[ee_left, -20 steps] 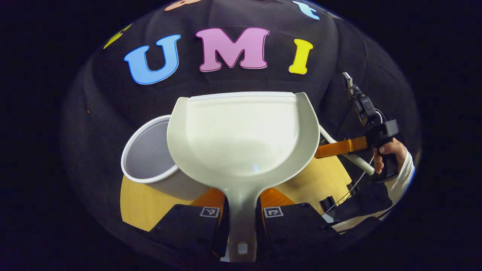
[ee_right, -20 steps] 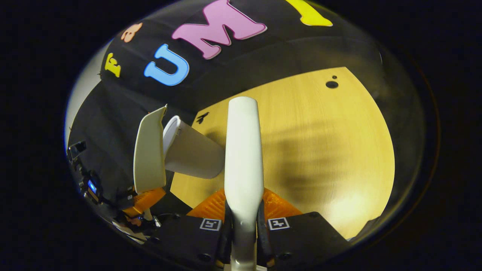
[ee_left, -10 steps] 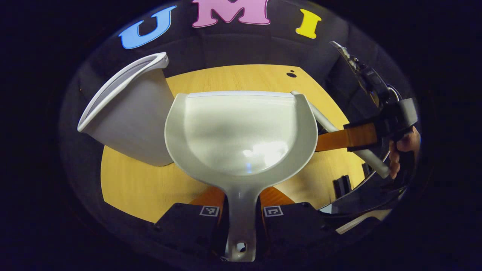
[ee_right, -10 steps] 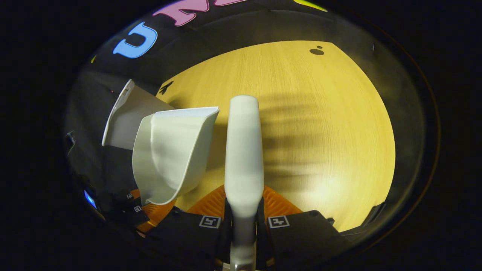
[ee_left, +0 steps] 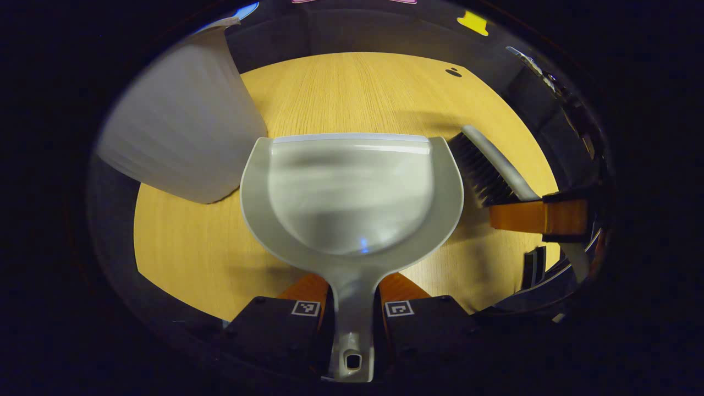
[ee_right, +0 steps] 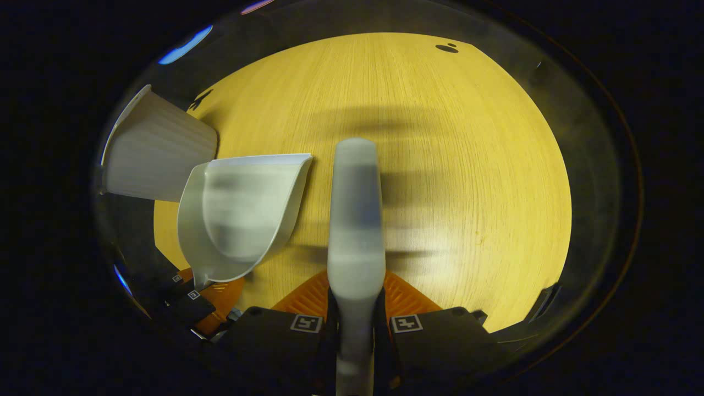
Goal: Pick up the small broom and dustpan from the desktop, sweep the trash into the dustpan with the broom, and then empty the trash into the garbage bin.
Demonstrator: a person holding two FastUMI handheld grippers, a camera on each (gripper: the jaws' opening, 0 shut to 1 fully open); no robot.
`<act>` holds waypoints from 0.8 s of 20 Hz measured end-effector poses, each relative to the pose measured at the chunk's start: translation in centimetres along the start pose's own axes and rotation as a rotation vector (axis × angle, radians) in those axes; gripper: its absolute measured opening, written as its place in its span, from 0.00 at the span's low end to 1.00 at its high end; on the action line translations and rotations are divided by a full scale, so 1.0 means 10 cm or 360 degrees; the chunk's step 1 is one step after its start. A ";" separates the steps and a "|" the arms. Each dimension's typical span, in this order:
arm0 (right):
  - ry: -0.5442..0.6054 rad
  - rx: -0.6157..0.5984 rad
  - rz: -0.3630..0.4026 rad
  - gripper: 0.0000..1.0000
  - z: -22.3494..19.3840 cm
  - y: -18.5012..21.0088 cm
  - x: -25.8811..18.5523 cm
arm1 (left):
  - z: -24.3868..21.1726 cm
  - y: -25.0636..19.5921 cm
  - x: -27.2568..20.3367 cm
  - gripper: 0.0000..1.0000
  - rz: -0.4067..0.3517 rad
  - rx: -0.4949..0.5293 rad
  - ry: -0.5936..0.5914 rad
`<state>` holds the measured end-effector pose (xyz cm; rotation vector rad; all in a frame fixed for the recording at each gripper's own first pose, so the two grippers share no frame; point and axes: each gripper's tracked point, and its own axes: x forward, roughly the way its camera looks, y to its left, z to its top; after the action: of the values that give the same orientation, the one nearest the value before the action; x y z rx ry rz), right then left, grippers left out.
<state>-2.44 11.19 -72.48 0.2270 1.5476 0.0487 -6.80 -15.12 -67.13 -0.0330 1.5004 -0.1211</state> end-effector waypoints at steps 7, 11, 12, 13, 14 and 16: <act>0.0121 0.0020 -0.0109 0.31 -0.13 -0.03 0.19 | 0.12 -0.03 0.00 0.27 -0.0014 -0.0003 0.0070; 0.0178 0.0018 -0.0121 0.32 -0.15 0.00 0.25 | 0.06 -0.05 0.01 0.28 -0.0024 -0.0009 0.0167; 0.0199 0.0026 -0.0125 0.31 -0.16 0.01 0.25 | 0.02 -0.06 0.00 0.28 -0.0052 -0.0024 0.0228; 0.0210 0.0034 -0.0127 0.32 -0.16 0.02 0.24 | 0.05 -0.07 0.02 0.29 -0.0075 -0.0034 0.0220; 0.0211 0.0041 -0.0125 0.33 -0.15 0.04 0.23 | 0.06 -0.07 0.00 0.29 -0.0107 -0.0042 0.0228; 0.0238 0.0045 -0.0117 0.31 -0.19 0.05 0.22 | 0.03 -0.09 -0.02 0.30 -0.0116 -0.0035 0.0253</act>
<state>-4.25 12.27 -74.63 0.1920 1.7051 -0.0147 -6.56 -15.99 -66.77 -0.0979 1.6599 -0.1689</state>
